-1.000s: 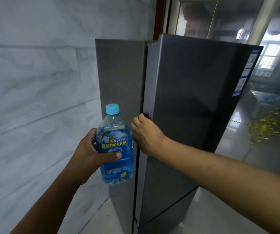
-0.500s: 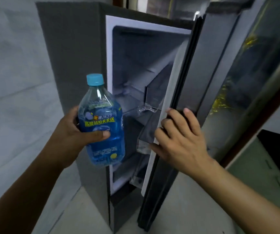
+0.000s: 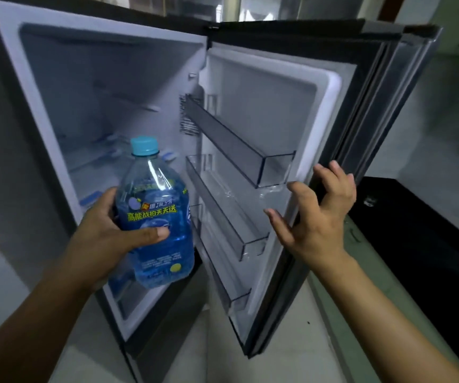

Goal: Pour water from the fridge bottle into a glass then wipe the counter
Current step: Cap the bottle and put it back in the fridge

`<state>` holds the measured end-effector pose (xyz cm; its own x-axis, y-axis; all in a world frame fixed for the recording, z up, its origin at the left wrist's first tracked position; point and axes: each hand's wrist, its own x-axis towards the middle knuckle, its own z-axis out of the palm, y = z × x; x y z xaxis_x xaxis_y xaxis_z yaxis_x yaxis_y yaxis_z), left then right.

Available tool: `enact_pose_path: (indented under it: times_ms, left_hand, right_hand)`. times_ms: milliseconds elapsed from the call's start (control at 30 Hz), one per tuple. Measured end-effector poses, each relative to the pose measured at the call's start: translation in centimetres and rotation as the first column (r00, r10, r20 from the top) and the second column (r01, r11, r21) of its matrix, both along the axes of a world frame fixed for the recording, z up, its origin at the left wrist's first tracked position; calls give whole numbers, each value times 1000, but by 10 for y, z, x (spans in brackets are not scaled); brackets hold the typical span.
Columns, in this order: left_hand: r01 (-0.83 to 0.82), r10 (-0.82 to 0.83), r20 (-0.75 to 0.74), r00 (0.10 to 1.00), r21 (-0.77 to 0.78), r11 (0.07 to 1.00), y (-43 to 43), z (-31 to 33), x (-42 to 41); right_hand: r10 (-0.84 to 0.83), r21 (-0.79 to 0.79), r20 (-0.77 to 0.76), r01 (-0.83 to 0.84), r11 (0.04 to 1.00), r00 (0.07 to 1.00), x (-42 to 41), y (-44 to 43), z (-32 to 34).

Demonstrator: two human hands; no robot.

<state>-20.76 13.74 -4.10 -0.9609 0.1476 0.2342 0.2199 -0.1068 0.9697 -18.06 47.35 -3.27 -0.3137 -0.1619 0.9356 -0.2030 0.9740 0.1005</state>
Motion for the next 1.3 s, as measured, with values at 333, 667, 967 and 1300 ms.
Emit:
enact_pose_path:
  times_ms: [333, 667, 967, 1300]
  left_hand:
    - [23, -22, 42, 999, -27, 999, 57, 2, -28]
    - [-145, 147, 38, 988, -47, 988, 125, -8, -82]
    - [-259, 262, 57, 963, -53, 964, 164, -24, -126]
    - [-436, 438, 4, 899, -82, 896, 91, -40, -224]
  right_hand:
    - [-195, 43, 405, 194, 980, 893, -64, 40, 83]
    - [-74, 20, 538, 74, 997, 840, -120, 182, 92]
    - [46, 133, 815, -264, 955, 577, -252, 133, 122]
    - [1, 336, 639, -280, 899, 769, -341, 80, 98]
